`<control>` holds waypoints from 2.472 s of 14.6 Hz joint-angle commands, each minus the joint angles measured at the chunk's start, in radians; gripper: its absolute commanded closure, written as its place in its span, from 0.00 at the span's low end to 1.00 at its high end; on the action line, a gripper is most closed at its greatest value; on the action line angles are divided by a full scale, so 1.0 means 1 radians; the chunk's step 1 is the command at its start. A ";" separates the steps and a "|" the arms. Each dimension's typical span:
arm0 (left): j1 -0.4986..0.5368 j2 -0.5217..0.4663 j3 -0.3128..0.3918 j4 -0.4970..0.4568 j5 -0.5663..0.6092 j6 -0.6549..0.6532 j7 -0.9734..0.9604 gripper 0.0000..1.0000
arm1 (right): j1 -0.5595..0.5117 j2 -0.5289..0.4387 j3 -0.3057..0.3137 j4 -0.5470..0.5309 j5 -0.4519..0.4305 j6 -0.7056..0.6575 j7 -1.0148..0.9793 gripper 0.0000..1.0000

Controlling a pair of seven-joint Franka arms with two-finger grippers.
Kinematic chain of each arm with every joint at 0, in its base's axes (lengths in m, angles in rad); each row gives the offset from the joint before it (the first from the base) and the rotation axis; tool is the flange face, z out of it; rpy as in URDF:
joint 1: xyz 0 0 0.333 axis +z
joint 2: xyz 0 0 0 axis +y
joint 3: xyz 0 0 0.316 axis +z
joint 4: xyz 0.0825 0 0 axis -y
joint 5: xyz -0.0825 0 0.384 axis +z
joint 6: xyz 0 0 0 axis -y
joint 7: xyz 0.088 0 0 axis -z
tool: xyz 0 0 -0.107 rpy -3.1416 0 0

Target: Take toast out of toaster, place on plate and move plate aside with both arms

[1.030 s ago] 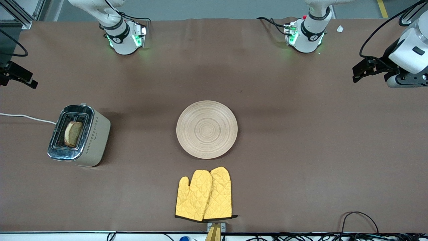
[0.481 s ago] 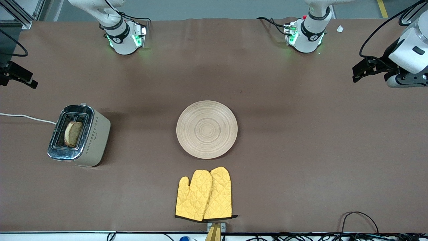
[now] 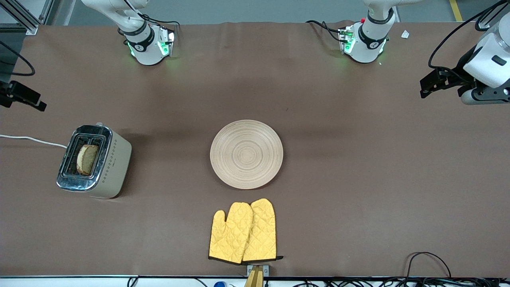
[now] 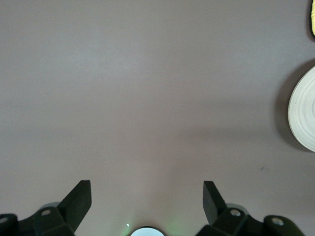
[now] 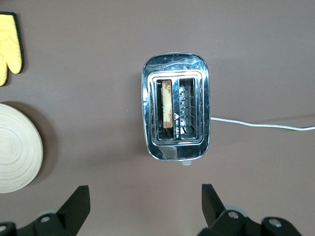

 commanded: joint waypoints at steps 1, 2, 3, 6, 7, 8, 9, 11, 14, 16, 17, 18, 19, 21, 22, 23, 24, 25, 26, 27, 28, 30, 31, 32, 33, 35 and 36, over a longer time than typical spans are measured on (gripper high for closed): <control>0.005 0.004 -0.004 0.016 0.006 -0.017 -0.013 0.00 | -0.022 0.076 0.013 0.007 0.003 0.011 -0.009 0.00; 0.005 0.004 -0.002 0.016 0.007 -0.017 -0.011 0.00 | -0.022 0.122 0.014 0.009 0.010 0.016 -0.010 0.00; 0.005 0.004 -0.002 0.016 0.007 -0.017 -0.011 0.00 | -0.019 0.156 0.014 0.009 0.010 0.022 -0.010 0.00; 0.005 0.004 -0.002 0.015 0.007 -0.017 -0.011 0.00 | -0.023 0.281 0.014 0.009 0.012 0.063 -0.009 0.00; 0.007 0.004 -0.002 0.013 0.007 -0.017 -0.011 0.00 | -0.025 0.318 0.014 0.007 0.012 0.074 -0.009 0.00; 0.007 0.004 -0.002 0.013 0.007 -0.017 -0.011 0.00 | -0.034 0.357 0.014 0.007 0.020 0.085 -0.009 0.00; 0.007 0.004 -0.002 0.013 0.007 -0.017 -0.011 0.00 | -0.042 0.383 0.014 0.007 0.029 0.097 -0.009 0.00; 0.005 0.004 -0.002 0.012 0.007 -0.017 -0.011 0.00 | -0.049 0.433 0.014 0.007 0.030 0.115 -0.010 0.00; 0.007 0.004 -0.002 0.012 0.007 -0.017 -0.010 0.00 | -0.060 0.452 0.014 0.009 0.018 0.129 -0.012 0.36; 0.007 0.002 -0.002 0.012 0.007 -0.017 -0.010 0.00 | -0.055 0.451 0.014 0.015 0.018 0.128 -0.010 0.61; 0.007 0.002 -0.002 0.012 0.007 -0.017 -0.010 0.00 | -0.055 0.451 0.014 0.017 0.018 0.128 -0.010 0.68; 0.007 0.002 -0.002 0.012 0.007 -0.017 -0.010 0.00 | -0.055 0.451 0.014 0.018 0.018 0.128 -0.012 0.73; 0.007 0.002 -0.002 0.010 0.007 -0.017 -0.010 0.00 | -0.057 0.451 0.014 0.020 0.018 0.128 -0.012 0.81; 0.007 0.002 -0.002 0.012 0.007 -0.017 -0.010 0.00 | -0.056 0.449 0.014 0.021 0.017 0.126 -0.013 0.93; 0.007 0.002 -0.002 0.012 0.007 -0.017 -0.010 0.00 | -0.048 0.446 0.014 0.024 0.012 0.126 -0.012 0.96; 0.007 0.002 -0.002 0.012 0.007 -0.017 -0.008 0.00 | -0.045 0.440 0.014 0.038 0.004 0.123 -0.012 0.96; 0.007 0.002 -0.001 0.012 0.007 -0.017 -0.007 0.00 | -0.043 0.435 0.019 0.071 -0.009 0.118 -0.012 0.96; 0.007 0.002 0.001 0.012 0.007 -0.019 -0.002 0.00 | -0.028 0.416 0.025 0.082 -0.012 0.112 -0.010 0.96; 0.007 0.002 0.003 0.012 0.007 -0.019 0.001 0.00 | 0.002 0.371 0.024 0.084 -0.017 0.100 -0.009 0.95; 0.007 0.001 0.003 0.012 0.007 -0.019 0.001 0.00 | 0.041 0.340 0.024 0.086 -0.035 0.088 -0.007 0.95; 0.007 0.001 0.003 0.012 0.007 -0.019 0.001 0.00 | 0.075 0.314 0.024 0.086 -0.048 0.074 -0.003 0.95; 0.008 0.001 0.003 0.012 0.007 -0.019 0.002 0.00 | 0.133 0.288 0.025 0.087 -0.051 0.049 0.000 0.92; 0.008 0.001 0.004 0.012 0.007 -0.019 0.002 0.00 | 0.176 0.288 0.025 0.089 -0.051 0.046 0.003 0.92; 0.008 0.001 0.004 0.012 0.007 -0.019 0.002 0.00 | 0.219 0.288 0.025 0.089 -0.051 0.046 0.006 0.91; 0.008 0.001 0.004 0.012 0.007 -0.019 0.002 0.00 | 0.266 0.290 0.024 0.089 -0.054 0.046 0.020 0.90; 0.008 0.002 0.006 0.010 0.007 -0.019 0.001 0.00 | 0.355 0.299 0.024 0.087 -0.054 0.051 0.154 0.90; 0.010 0.002 0.006 0.009 0.007 -0.019 0.001 0.00 | 0.398 0.309 0.025 0.086 -0.051 0.060 0.225 0.90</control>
